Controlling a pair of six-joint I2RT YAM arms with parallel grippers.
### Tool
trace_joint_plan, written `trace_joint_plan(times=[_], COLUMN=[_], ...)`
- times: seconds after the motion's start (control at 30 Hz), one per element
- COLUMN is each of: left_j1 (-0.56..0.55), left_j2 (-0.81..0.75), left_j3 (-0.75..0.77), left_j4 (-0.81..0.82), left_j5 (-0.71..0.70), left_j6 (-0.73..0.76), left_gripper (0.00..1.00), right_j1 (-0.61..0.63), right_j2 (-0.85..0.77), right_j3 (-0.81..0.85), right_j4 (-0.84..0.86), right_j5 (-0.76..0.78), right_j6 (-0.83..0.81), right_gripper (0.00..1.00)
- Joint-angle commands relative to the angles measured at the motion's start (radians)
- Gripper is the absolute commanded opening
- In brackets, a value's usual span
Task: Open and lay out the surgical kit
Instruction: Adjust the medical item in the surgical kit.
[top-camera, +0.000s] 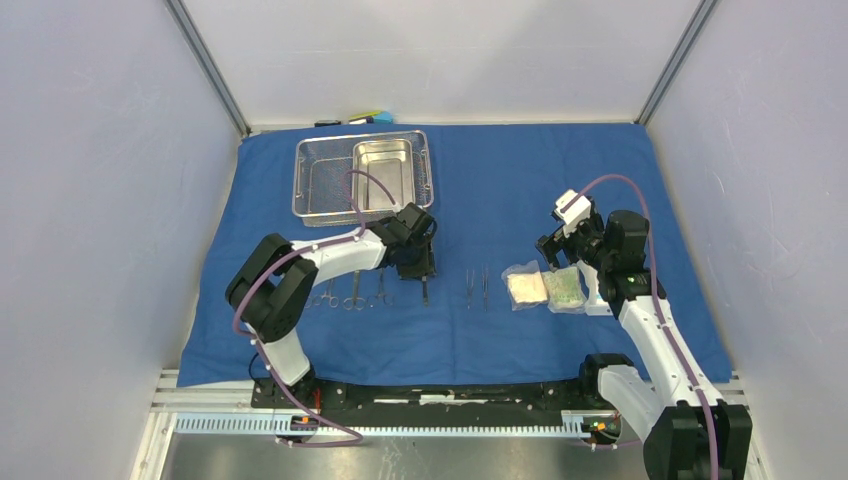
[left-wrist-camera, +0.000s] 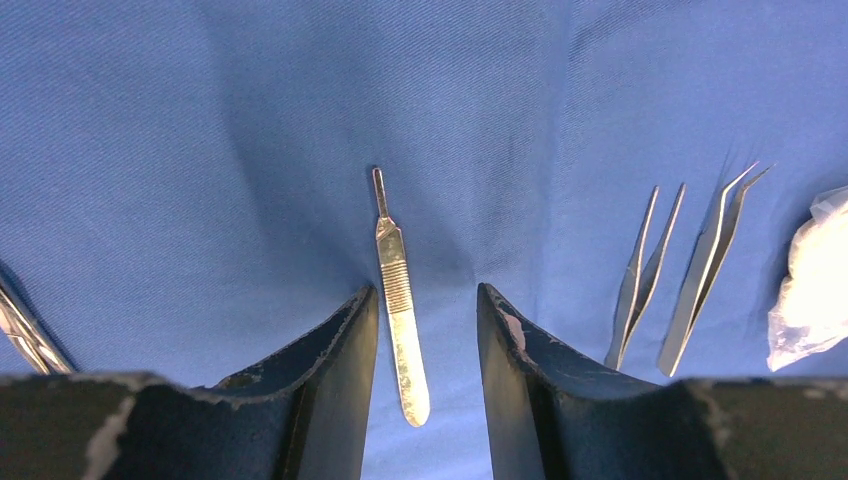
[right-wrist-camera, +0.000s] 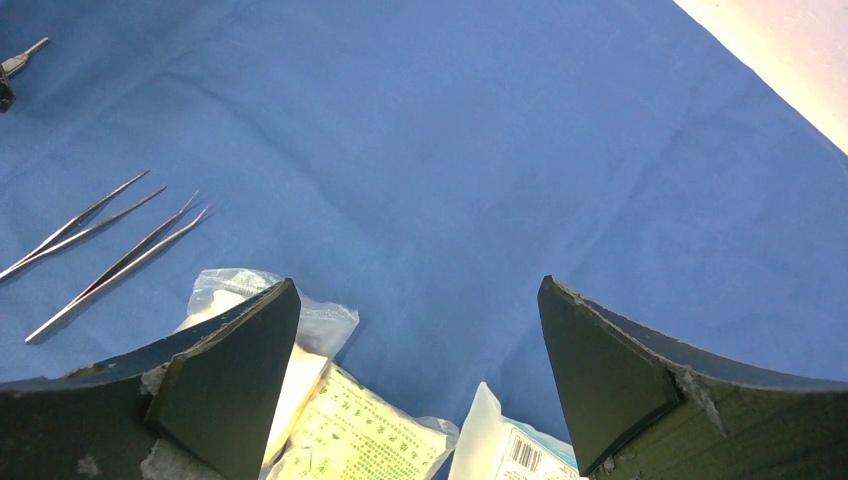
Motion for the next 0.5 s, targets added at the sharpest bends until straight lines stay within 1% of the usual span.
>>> trace_joint_plan(times=[0.0, 0.47], left_j1=[0.006, 0.005], left_j2=[0.022, 0.034], left_j3=[0.039, 0.071], left_j4=[-0.005, 0.007], left_j5=[-0.013, 0.034], left_j6=[0.003, 0.033], left_gripper=[0.49, 0.46], right_j1=[-0.008, -0.008], right_j2=[-0.013, -0.011], right_j3=[-0.009, -0.011], right_j4=[0.021, 0.023], right_j5=[0.001, 0.000], right_j6=[0.000, 0.000], right_gripper=[0.97, 0.97])
